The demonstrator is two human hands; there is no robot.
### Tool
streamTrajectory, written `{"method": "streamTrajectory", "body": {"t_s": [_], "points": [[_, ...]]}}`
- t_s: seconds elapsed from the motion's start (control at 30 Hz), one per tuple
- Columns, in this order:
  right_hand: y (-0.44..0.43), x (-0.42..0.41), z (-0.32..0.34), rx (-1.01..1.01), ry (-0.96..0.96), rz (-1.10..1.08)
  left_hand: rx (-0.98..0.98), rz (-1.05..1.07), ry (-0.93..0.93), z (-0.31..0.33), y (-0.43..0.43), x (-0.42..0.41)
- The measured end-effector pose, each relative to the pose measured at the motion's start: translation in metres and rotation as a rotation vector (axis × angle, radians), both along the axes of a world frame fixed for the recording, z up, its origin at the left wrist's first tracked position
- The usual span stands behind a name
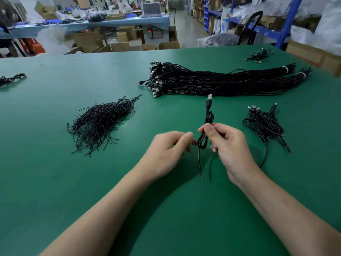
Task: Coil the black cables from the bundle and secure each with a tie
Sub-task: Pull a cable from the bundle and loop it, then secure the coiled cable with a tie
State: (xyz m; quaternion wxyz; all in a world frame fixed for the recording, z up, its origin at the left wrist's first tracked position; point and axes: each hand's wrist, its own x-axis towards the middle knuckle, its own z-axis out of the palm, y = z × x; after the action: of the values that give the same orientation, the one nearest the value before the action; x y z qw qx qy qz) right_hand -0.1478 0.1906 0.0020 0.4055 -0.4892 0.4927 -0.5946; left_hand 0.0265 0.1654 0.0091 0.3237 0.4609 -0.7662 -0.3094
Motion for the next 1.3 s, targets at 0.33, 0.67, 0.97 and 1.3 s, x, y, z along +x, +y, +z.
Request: {"method": "streamTrajectory", "body": {"t_s": [0.33,0.67,0.97,1.3], "points": [[0.002,0.001,-0.002,0.183,-0.021,0.156,-0.380,0.909,-0.348,0.006,-0.060,0.124],[0.005,0.002,0.000,0.194,0.000,0.218,-0.192,0.985,-0.305,-0.006,-0.063,0.144],[0.005,0.000,0.001,0.171,-0.009,0.204,-0.268,1.068,-0.157,-0.003,-0.061,0.145],[0.005,0.004,-0.002,0.111,0.108,0.240,-0.006,0.347,0.279,0.006,-0.023,0.033]]}}
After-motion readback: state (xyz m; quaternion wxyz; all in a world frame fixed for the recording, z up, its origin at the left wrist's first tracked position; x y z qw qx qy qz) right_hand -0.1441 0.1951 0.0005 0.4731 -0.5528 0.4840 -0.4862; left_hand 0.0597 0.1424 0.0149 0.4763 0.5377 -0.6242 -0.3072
